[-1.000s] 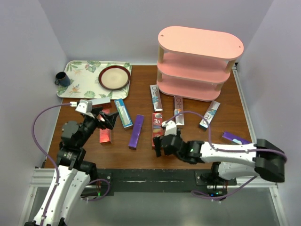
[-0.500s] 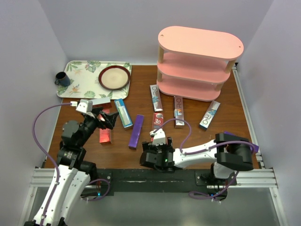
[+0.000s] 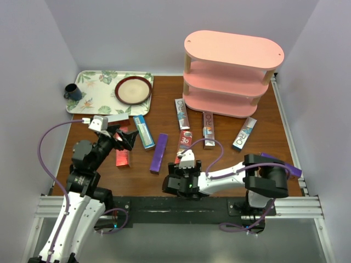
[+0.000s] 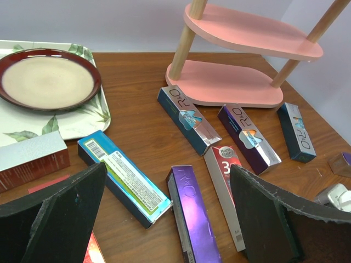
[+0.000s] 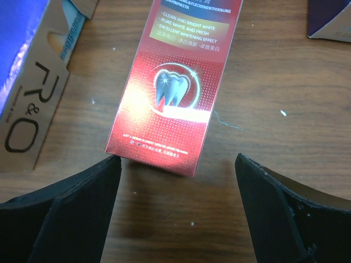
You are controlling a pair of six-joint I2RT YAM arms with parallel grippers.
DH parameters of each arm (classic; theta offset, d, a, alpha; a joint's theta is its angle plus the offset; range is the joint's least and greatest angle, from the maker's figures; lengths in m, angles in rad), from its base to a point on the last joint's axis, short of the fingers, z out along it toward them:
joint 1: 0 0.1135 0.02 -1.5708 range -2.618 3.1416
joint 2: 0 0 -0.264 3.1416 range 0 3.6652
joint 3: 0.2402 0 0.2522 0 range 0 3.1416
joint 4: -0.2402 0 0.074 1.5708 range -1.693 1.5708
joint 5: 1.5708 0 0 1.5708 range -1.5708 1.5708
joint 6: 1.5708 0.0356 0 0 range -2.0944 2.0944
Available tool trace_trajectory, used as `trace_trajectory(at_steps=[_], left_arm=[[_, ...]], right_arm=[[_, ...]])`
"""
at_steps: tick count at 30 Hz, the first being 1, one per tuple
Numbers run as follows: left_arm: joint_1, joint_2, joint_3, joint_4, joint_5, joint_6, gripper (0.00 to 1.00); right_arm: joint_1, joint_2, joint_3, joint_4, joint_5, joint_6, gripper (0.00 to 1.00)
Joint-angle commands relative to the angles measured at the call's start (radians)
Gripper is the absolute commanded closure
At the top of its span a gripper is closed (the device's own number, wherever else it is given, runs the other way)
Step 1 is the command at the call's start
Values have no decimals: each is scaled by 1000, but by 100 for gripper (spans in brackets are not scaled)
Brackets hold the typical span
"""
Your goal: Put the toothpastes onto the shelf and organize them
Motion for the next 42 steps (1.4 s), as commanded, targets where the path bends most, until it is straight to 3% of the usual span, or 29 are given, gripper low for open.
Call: trace_trajectory(at_steps=[1,11,19,24,31,37,42], left_arm=[[-6,4,26,-3,19,-17,0],[-6,11,28,-3,25,-17,0],[-6,10,28,-3,28,-17,0],[-6,8,28,-3,30,-15,0],[-6,10,28,-2,30,-15,0],[-6,11,28,0,30,-15,0],[-6,17,28,0,34,-15,0]], right_arm=[[-19,12,39,84,85,8,9],[-33,50,97,78,88,28,5],[-86,130,187,-148,82,201,7],[-103,104,148,-175,84,231,19],[-103,25,91,-201,90,220,44],[-96,-81,43,-177,74,107,55],[-90,-184,51,-190,47,-80,61]])
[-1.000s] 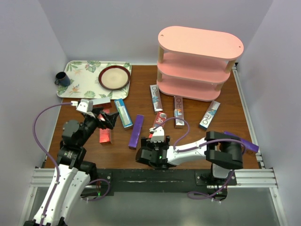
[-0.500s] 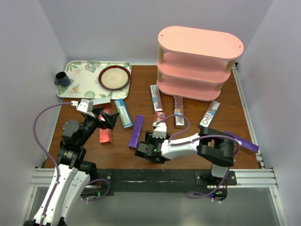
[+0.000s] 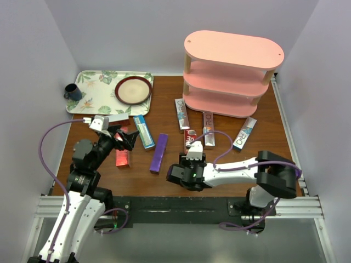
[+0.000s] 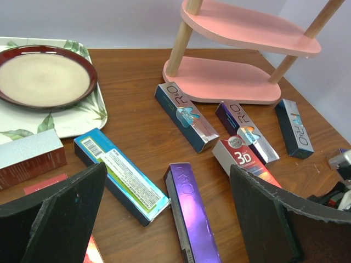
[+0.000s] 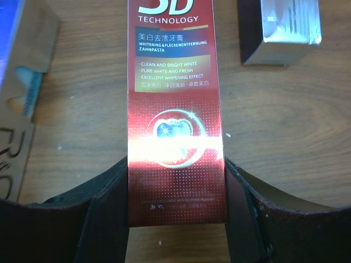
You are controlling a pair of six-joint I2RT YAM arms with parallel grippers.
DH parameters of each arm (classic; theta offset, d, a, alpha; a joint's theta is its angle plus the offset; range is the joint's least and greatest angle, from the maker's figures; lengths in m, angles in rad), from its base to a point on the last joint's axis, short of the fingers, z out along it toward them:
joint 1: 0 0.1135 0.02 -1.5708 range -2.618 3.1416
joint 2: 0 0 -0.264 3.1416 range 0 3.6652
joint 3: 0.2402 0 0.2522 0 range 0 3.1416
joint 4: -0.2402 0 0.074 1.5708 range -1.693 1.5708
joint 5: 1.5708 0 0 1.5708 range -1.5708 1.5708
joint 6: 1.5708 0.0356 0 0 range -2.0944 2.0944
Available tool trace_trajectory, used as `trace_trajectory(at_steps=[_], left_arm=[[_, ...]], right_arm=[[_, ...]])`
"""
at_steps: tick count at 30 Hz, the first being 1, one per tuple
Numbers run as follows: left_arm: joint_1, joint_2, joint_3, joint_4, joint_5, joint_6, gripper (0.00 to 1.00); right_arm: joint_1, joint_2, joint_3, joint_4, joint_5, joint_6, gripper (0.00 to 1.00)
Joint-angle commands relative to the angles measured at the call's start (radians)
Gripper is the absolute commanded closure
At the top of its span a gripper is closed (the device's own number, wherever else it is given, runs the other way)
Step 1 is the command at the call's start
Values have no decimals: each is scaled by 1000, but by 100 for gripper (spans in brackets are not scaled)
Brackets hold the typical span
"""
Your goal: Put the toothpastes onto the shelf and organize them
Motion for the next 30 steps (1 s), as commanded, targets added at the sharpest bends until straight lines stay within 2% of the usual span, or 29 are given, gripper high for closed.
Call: trace_trajectory(at_steps=[1,5,8,16,23,30], left_arm=[[-6,9,28,3,20,-15,0],[-6,11,26,6,20,-15,0],[-6,14,26,6,20,-15,0],[-6,12,29,4,23,-17,0],[-6,9,29,3,20,-17,0],[-6,11,28,-2,21,-17,0]], right_arm=[[11,-135,14,-10,34,-166,64],[12,-236,48,-47,-2,-341,67],[11,-304,116,-139,-13,-444,68],[-35,-416,396,-324,-39,-673,68],[-208,-405,719,-432,-26,-878,65],[-408,-333,946,-415,-5,-1061,65]])
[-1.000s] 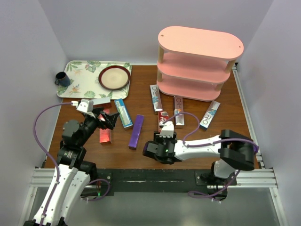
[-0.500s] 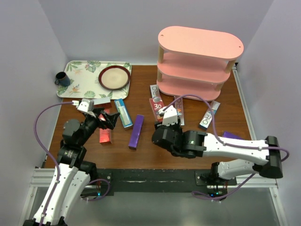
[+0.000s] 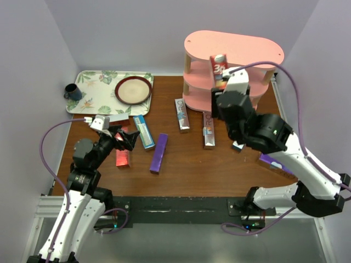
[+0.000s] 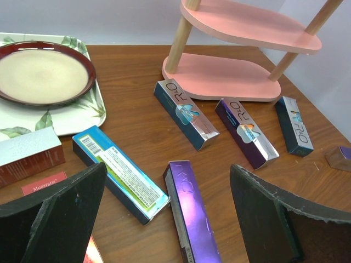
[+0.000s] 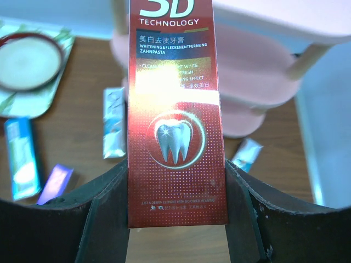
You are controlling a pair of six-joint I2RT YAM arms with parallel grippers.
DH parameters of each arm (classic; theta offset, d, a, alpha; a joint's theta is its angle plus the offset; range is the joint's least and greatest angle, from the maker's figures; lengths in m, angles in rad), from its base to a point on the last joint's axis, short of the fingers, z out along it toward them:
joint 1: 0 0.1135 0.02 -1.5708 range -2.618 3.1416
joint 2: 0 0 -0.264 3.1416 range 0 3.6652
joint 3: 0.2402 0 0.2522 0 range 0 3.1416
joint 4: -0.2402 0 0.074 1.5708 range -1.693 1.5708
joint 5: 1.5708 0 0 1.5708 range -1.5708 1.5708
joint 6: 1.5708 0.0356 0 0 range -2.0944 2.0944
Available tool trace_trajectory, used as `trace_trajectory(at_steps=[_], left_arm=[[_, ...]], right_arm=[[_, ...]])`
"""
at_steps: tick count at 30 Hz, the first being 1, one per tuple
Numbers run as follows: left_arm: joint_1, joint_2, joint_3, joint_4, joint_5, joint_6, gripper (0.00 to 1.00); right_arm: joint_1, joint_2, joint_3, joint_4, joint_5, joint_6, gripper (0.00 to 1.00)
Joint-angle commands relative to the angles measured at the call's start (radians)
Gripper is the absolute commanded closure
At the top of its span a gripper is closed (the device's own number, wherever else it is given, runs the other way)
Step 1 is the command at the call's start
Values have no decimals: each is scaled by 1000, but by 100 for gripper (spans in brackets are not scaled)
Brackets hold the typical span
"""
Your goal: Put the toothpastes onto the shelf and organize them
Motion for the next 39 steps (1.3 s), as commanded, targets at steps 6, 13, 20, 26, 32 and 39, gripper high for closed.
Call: trace_trajectory(at_steps=[6,13,20,26,32,39], left_arm=[[-6,0,29,-3,18,-17,0],[-6,-1,28,-3,21,-17,0],[-6,-2,29,-3,24,-15,0],[-8,1,28,-2,30,-15,0],[-9,3,29,-2,34,-15,0],[-11,4,28,0,35,-13,0]], right_arm=[[-206,75,219,94,14,-257,65],[-373,144,328,107,-110,-285,65],[-574,250,445,68,-320,-274,65],[-731,353,565,27,-504,-228,65],[-878,427,577,33,-727,-144,66],[-932,483,589,26,-707,-158,66]])
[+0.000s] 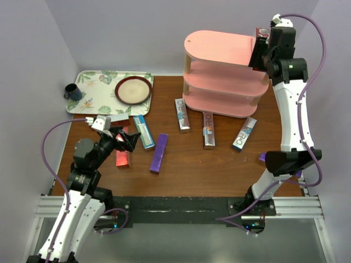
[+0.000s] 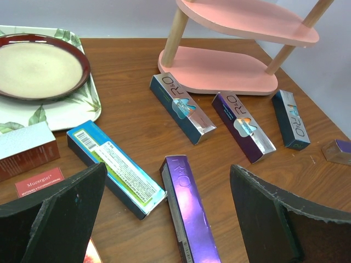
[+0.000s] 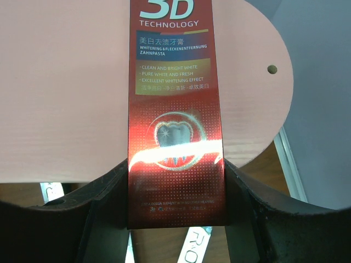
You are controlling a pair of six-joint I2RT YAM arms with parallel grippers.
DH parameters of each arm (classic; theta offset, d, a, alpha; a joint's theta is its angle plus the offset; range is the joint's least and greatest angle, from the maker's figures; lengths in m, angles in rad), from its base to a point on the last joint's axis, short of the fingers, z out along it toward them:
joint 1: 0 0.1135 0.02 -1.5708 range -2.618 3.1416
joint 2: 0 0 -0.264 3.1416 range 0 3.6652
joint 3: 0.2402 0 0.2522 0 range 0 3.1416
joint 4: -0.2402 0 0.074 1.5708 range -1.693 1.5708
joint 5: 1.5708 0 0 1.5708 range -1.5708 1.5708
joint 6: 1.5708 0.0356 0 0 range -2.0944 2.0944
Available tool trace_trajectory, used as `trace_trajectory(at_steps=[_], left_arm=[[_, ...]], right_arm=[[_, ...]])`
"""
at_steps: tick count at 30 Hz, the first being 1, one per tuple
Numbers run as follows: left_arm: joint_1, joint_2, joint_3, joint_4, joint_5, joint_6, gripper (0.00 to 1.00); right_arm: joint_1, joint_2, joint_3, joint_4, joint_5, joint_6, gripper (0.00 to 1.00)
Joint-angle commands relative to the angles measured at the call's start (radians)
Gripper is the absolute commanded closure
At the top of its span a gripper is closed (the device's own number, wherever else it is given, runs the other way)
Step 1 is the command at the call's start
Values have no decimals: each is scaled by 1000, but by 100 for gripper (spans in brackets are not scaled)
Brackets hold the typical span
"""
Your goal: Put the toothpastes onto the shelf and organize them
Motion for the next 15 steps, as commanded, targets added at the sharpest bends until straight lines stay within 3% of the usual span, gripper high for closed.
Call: trace_trajectory(at_steps=[1,10,15], left_arm=[[-5,4,29,20,19,-13,0],[-5,4,31,19,16,-13,0],[-5,4,29,19,17,-13,0]], right_arm=[[-14,2,58,28,-52,1,66],[-14,20,53,33,-44,-5,62],[-12,-20,24,31,34,3,62]])
